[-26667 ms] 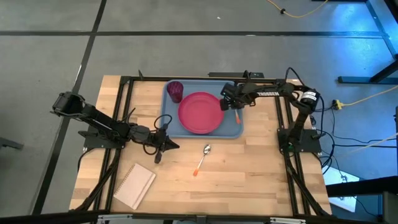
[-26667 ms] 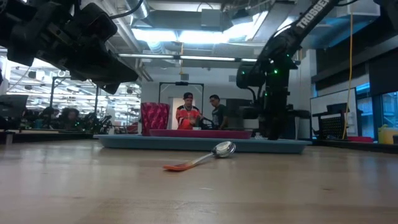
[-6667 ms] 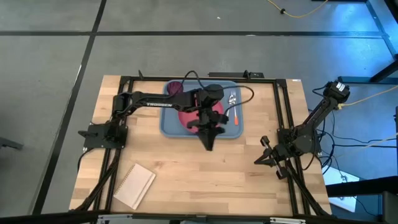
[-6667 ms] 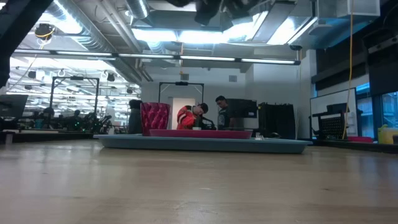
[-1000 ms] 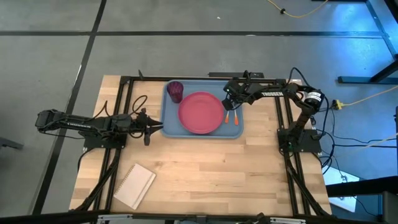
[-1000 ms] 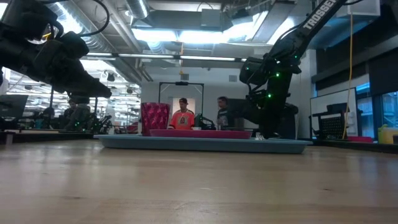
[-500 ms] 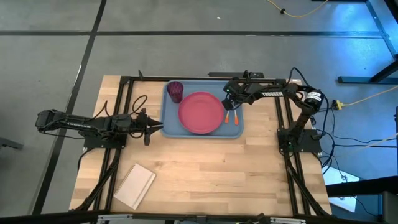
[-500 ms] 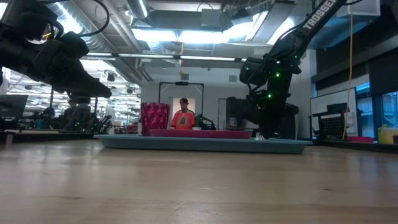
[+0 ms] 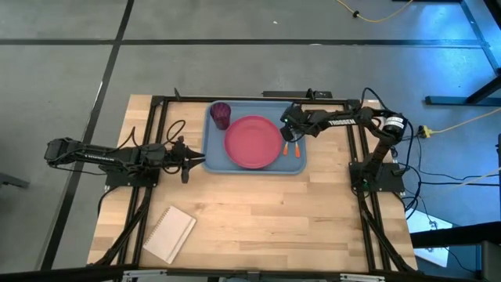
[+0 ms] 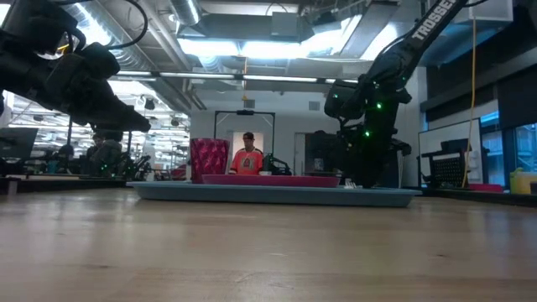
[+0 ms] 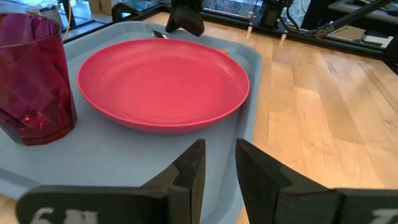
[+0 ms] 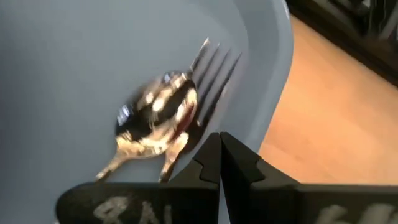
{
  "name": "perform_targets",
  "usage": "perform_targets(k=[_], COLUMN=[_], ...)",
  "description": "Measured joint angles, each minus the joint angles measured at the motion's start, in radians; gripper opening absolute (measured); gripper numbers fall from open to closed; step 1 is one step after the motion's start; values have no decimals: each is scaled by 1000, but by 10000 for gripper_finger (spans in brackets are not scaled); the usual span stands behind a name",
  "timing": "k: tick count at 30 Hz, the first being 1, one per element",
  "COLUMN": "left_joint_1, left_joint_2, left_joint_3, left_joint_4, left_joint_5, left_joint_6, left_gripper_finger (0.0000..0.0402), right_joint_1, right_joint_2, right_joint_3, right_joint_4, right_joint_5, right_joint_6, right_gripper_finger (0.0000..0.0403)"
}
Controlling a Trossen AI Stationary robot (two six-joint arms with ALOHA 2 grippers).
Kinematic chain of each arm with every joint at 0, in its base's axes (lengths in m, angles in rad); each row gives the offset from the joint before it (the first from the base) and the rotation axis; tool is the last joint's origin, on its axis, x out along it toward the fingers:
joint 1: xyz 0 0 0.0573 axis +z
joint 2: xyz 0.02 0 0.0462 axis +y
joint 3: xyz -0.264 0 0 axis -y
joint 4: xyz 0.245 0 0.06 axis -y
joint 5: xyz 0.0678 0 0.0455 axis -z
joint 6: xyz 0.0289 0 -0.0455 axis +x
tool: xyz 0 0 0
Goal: Pick and place plate/cup/fork/spoon on tray
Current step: Adjust the orange spoon on the blue serving tray
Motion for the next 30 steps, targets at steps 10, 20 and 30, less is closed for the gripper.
perform_targets(k=[10, 20, 30], left_joint_1=[0, 0, 0], left_joint_2=[0, 0, 0], left_joint_3=[0, 0, 0], left_joint_4=[0, 0, 0], left_joint_5=[0, 0, 0], left_joint_6=[0, 0, -1], left_gripper_finger=[82, 82, 82], right_joint_1=[21, 20, 20], right_joint_2=[-2, -2, -1], right_joint_3=[-38, -38, -38], right_joint_4=[109, 115, 124], right_joint_5=[13, 13, -5], right_joint_6=[2, 0, -2], right_gripper_finger=[6, 6, 6])
